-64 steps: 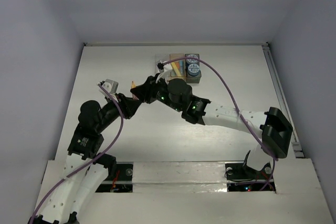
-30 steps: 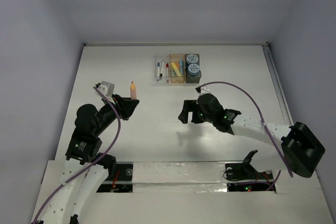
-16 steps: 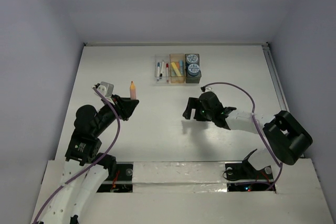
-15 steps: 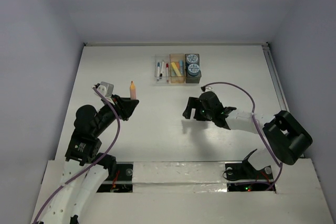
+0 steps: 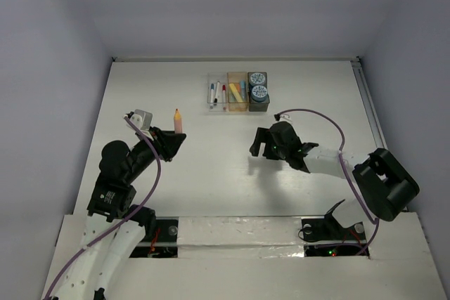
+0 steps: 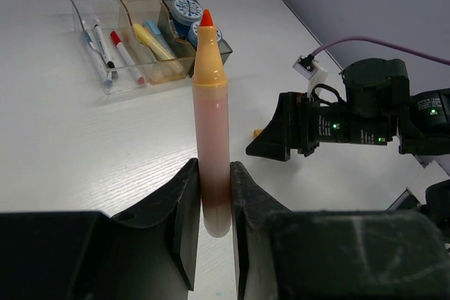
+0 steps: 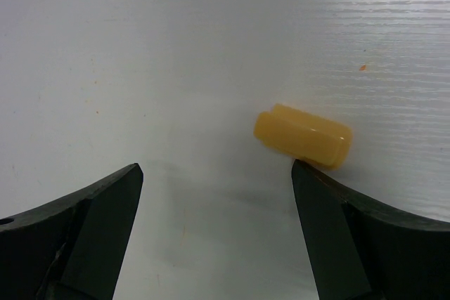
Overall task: Sort the stationery into containers
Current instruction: Pick up the pen cap from the center of the board.
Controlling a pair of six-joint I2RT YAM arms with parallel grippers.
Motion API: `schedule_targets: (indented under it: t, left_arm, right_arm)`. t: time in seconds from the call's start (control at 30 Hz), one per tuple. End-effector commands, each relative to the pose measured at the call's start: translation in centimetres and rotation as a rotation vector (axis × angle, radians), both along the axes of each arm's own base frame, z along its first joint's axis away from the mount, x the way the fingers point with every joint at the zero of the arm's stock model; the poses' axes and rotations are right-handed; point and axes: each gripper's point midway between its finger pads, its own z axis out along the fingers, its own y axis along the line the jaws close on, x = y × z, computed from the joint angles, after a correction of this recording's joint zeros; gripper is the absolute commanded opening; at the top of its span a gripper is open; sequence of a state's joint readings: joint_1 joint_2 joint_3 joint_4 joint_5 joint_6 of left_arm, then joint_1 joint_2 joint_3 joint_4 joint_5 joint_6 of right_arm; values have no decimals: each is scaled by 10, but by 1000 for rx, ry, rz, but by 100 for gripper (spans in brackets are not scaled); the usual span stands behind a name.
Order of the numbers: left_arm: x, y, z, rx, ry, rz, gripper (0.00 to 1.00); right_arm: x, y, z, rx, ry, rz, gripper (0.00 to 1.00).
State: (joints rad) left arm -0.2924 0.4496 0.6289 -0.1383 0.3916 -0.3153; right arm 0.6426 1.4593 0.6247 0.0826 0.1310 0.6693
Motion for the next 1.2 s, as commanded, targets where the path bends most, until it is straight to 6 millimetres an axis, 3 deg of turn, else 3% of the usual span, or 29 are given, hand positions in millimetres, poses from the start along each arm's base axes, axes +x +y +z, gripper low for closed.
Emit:
schedule_targets:
  t: [0.0,0.23,0.43,0.5,0.67,0.97,1.03,1.17]
  left_arm:
    - [1,-1,14,-6,-57,-5,0]
    - [1,0,14,-8,-58,-5,0]
    - [1,0,14,-6,-57,-2,0]
    - [1,0,14,-8,-58,-1,0]
    - [1,1,14,-6,-59,2,0]
    - [1,2,15,-7,-63,8,0]
    - [1,2,16,-8,-65,8,0]
    - [0,2,16,-9,-68,8,0]
  right_arm:
    - [8,-14,3,-51,-35,-42,93]
    - [18,-26,5,-102,-55,-65,93]
    - [29,-21,1,-141,-50,-42,91]
    - [32,-20,0,-159,-47,-37,85]
    - [41,-16,-1,-189,-43,-21,80]
    - [41,-33,-19,-355,27,-1,67]
    - [42,-35,-22,-378,36,1,59]
    - [42,-41,-30,-446,74,17,57]
